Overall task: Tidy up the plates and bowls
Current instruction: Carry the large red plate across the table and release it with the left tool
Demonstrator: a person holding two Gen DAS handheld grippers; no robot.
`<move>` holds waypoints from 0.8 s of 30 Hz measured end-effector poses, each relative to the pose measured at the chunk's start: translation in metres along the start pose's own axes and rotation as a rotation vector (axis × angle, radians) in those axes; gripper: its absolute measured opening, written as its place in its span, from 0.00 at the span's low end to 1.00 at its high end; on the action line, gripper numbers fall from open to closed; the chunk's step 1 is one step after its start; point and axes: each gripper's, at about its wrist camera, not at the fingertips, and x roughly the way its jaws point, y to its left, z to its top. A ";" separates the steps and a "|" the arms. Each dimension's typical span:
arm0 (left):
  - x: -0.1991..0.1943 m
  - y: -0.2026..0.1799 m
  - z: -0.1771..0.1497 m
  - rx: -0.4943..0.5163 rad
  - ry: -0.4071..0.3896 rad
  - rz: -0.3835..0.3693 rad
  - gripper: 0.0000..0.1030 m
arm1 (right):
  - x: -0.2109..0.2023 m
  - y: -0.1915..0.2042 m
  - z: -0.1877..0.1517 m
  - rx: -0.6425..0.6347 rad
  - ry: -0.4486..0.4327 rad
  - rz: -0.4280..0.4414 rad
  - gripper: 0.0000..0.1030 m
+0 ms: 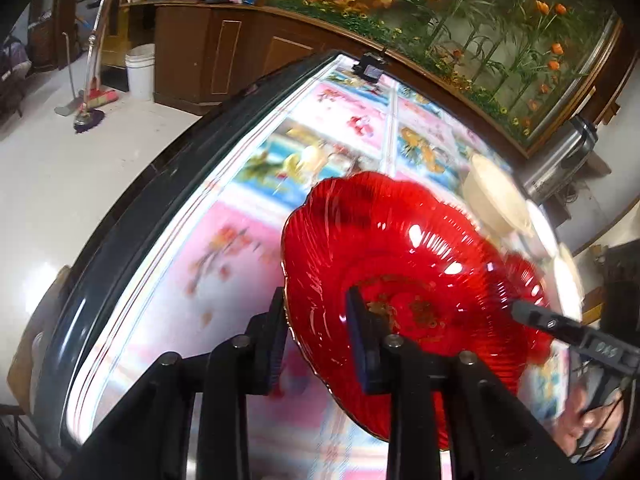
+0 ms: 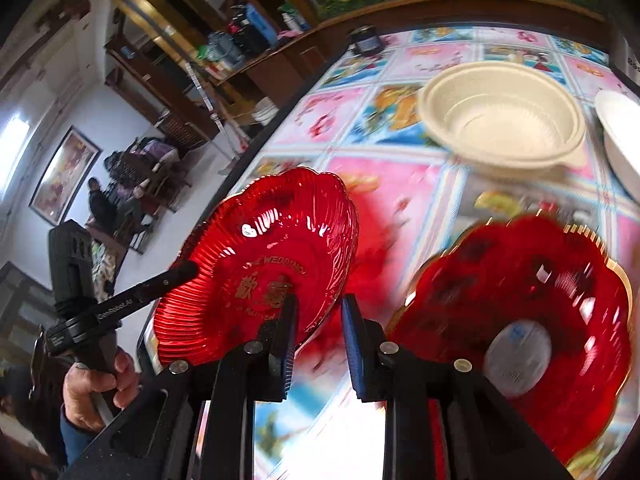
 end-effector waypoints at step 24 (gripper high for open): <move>-0.080 -0.014 -0.037 0.042 -0.179 -0.030 0.64 | -0.049 -0.033 -0.034 0.033 -0.124 -0.117 0.26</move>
